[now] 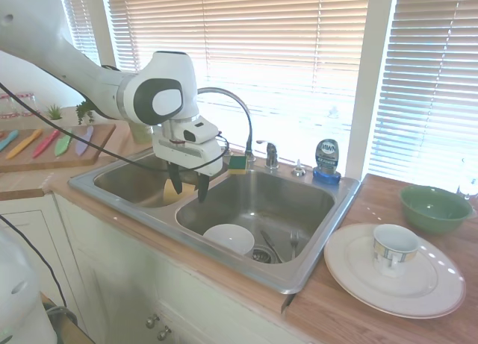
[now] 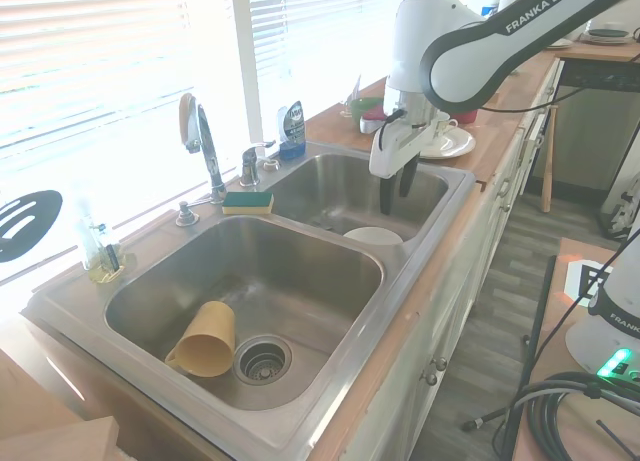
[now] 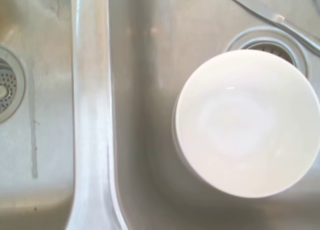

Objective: Turn on the faucet

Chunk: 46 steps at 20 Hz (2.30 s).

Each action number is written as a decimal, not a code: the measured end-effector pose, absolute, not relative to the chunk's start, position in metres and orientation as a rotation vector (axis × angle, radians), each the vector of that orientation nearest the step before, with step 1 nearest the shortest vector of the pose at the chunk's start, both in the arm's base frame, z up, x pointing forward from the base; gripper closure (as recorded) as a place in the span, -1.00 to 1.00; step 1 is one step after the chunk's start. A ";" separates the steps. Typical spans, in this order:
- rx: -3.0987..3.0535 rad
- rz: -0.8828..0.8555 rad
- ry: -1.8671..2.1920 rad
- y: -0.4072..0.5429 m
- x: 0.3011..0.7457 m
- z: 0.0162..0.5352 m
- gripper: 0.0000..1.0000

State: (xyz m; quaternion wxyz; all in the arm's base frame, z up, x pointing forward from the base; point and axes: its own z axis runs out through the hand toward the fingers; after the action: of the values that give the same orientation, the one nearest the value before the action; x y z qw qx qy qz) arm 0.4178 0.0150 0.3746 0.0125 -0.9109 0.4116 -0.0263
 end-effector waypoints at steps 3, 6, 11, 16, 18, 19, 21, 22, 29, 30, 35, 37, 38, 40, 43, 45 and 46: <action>-2.834 -0.083 1.288 0.013 0.420 0.375 1.00; -2.830 -0.086 1.291 0.012 0.422 0.377 1.00; -2.829 -0.087 1.292 0.011 0.423 0.376 1.00; -2.800 -0.138 1.297 0.007 0.452 0.376 1.00; -2.789 -0.155 1.296 0.007 0.475 0.378 1.00; -2.784 -0.163 1.298 0.007 0.488 0.379 1.00; -2.773 -0.193 1.307 0.006 0.515 0.385 1.00; -2.765 -0.208 1.311 0.005 0.528 0.388 1.00; -2.736 -0.241 1.343 0.003 0.605 0.383 1.00; -2.734 -0.243 1.346 0.003 0.614 0.382 1.00; -2.731 -0.246 1.364 0.001 0.644 0.378 1.00; -2.728 -0.256 1.362 0.002 0.651 0.377 1.00; -2.724 -0.271 1.357 0.003 0.654 0.377 1.00; -2.708 -0.322 1.344 0.005 0.658 0.379 1.00; -2.663 -0.428 1.350 0.007 0.666 0.383 1.00; -2.649 -0.469 1.353 0.009 0.668 0.384 1.00; -2.642 -0.483 1.353 0.009 0.669 0.385 1.00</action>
State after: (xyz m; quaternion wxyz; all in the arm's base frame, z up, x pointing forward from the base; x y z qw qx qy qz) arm 0.6687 0.0092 0.3851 0.0670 -0.8766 0.4489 -0.1602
